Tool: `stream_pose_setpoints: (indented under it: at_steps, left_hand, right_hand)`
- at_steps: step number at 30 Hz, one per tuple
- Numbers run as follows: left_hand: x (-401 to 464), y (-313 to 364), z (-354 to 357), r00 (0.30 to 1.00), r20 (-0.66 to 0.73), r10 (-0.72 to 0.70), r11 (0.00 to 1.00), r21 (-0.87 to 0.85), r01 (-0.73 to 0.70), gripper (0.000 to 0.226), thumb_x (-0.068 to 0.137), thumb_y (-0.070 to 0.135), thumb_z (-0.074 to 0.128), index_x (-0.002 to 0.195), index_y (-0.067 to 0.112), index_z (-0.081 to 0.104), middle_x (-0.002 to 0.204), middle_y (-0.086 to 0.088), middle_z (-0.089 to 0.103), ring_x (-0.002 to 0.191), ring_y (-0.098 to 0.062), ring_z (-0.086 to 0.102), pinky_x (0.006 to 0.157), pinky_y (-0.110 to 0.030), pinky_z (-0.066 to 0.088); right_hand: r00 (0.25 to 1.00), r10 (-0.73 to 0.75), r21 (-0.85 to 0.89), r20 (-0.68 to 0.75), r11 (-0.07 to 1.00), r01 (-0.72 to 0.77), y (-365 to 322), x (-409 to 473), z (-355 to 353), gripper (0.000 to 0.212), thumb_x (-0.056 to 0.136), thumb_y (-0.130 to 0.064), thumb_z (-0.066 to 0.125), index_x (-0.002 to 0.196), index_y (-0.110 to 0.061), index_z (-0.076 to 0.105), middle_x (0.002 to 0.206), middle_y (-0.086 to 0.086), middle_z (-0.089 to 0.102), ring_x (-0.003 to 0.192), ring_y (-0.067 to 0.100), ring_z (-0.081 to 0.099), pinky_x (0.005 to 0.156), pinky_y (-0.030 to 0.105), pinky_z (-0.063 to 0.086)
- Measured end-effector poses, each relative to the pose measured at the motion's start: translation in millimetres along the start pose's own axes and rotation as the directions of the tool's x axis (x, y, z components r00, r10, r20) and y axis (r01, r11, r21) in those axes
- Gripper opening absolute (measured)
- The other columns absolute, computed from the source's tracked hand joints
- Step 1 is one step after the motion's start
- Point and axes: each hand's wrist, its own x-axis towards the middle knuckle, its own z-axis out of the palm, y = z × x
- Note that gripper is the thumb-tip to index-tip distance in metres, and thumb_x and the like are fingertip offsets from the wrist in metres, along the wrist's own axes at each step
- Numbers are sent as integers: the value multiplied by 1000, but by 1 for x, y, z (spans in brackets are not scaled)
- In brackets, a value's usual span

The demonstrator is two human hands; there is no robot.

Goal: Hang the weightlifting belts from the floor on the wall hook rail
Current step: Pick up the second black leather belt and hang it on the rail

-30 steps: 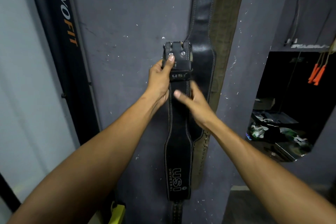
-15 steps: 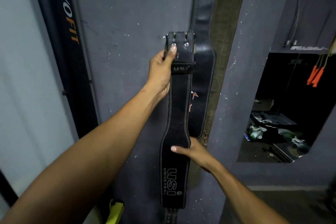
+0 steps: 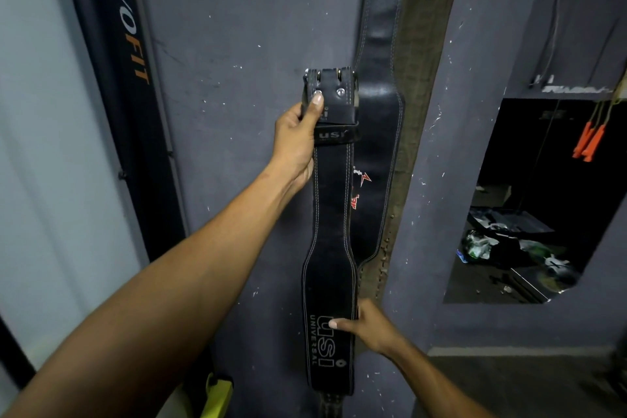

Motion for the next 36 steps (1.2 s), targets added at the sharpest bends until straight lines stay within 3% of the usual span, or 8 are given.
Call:
stream_pose_setpoints:
  at_steps: [7,10,14,19,23,27,32,36]
  left_hand:
    - [1,1,-1,999,39,8,1000,12,-8,33,106,21,57,122,-6,65,106,-20,74,85,-21,75,101,-49,55]
    - [0,-3,-1,999,34,-1,999,41,0,38,106,24,57,125,-8,63,114,-25,71,89,-24,73,101,-48,55]
    - [-2,-11,-3,999,21,-24,993,114,22,33,107,25,54,120,-2,66,106,-19,75,90,-25,73,93,-40,58]
    - [-8,-14,0,995,91,-34,982,186,17,36,109,26,50,129,0,64,122,-21,74,118,-35,70,106,-45,53]
    - [-10,-12,8,994,108,-3,946,322,-32,37,111,26,41,130,2,62,123,-13,72,110,-23,71,106,-39,52]
    - [-5,-7,15,984,152,95,813,558,-165,39,108,46,39,120,11,51,116,-4,66,108,-19,64,99,-39,50]
    - [13,-7,29,962,138,237,833,481,-274,37,105,46,47,136,34,30,105,2,66,94,-18,66,90,-39,54]
    - [39,2,47,936,121,329,864,361,-351,24,103,34,54,127,28,55,112,8,72,105,-12,70,102,-48,55]
  right_hand:
    - [987,-158,52,35,986,156,-68,1,-26,59,90,-24,81,143,-26,56,136,-15,69,126,0,64,110,20,48]
    - [957,-252,91,-146,959,267,-132,14,-49,61,100,-38,64,154,-19,43,148,-13,50,130,2,54,100,11,45]
    - [879,-359,138,-314,899,416,-211,28,-83,65,93,-74,47,135,-28,65,98,-19,70,85,3,60,72,22,48]
    - [778,-437,109,-451,838,534,-283,38,-109,49,107,-52,46,126,-16,73,113,-1,80,106,9,76,90,22,57]
    - [640,-418,-20,-645,846,533,-300,52,-116,43,101,-53,52,101,-17,75,99,3,79,94,20,75,94,45,59]
    - [481,-451,-128,-752,816,564,-308,51,-117,38,104,-47,48,79,-25,67,70,3,65,63,18,60,68,46,55]
    - [374,-503,-229,-779,784,577,-322,51,-134,38,109,-39,49,83,-17,67,59,-8,54,49,0,47,56,26,38]
    - [400,-524,-192,-752,755,627,-345,59,-155,42,107,-40,52,84,-10,68,59,-6,55,50,4,50,53,23,41]
